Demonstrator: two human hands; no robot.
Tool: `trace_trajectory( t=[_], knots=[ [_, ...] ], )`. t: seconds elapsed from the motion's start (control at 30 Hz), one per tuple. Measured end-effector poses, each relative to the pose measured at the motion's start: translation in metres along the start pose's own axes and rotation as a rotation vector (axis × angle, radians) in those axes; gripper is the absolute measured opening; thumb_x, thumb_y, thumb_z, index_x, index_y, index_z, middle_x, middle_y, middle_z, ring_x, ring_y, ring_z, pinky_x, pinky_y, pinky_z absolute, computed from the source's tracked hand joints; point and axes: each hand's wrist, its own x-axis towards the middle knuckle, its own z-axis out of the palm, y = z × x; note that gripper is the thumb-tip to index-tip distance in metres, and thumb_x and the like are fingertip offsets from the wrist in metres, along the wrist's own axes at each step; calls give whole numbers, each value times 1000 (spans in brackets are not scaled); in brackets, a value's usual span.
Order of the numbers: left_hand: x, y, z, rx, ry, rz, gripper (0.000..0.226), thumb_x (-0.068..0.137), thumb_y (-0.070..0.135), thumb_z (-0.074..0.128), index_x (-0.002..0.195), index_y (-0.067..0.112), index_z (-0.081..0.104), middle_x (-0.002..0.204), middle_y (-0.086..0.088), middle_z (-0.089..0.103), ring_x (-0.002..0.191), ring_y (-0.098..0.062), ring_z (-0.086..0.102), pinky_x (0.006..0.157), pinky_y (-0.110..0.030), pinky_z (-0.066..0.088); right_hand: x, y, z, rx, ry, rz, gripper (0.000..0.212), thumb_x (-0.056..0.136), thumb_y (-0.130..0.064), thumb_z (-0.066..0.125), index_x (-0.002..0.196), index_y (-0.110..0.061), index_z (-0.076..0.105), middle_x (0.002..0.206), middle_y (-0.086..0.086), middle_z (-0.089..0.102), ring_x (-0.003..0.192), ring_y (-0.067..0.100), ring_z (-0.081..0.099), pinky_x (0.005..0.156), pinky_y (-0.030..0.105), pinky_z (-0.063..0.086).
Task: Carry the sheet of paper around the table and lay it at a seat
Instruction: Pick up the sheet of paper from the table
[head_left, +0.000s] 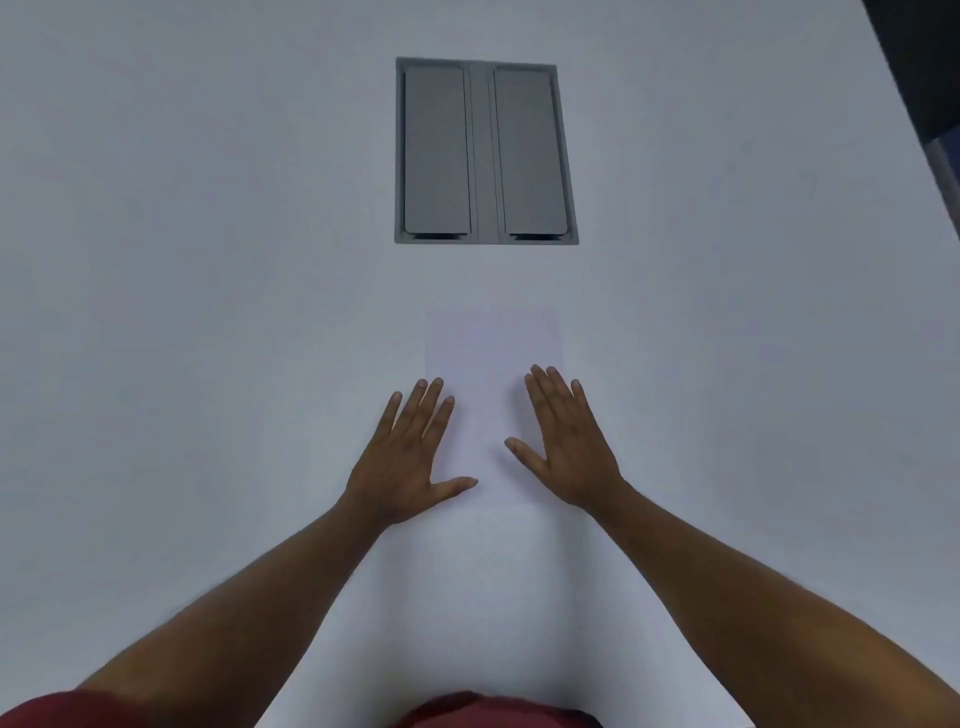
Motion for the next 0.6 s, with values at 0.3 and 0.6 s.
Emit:
trace_trajectory(
  t=[0.3, 0.6],
  knots=[
    [10, -7, 19, 43, -95, 33, 117, 94, 92, 38, 172, 7, 19, 182, -13, 8, 169, -30, 6, 135, -56, 14, 56, 37, 9, -8, -3, 58, 70, 108, -39, 51, 164, -3, 32, 172, 16, 34, 160, 34, 30, 130, 55, 26],
    [11, -13, 28, 53, -87, 53, 117, 94, 91, 38, 173, 7, 15, 183, -13, 3, 170, -29, 1, 137, -52, 7, 90, 58, 20, -21, -67, 136, 72, 112, -42, 46, 169, -6, 19, 177, 14, 18, 165, 34, 15, 133, 54, 14]
  ],
)
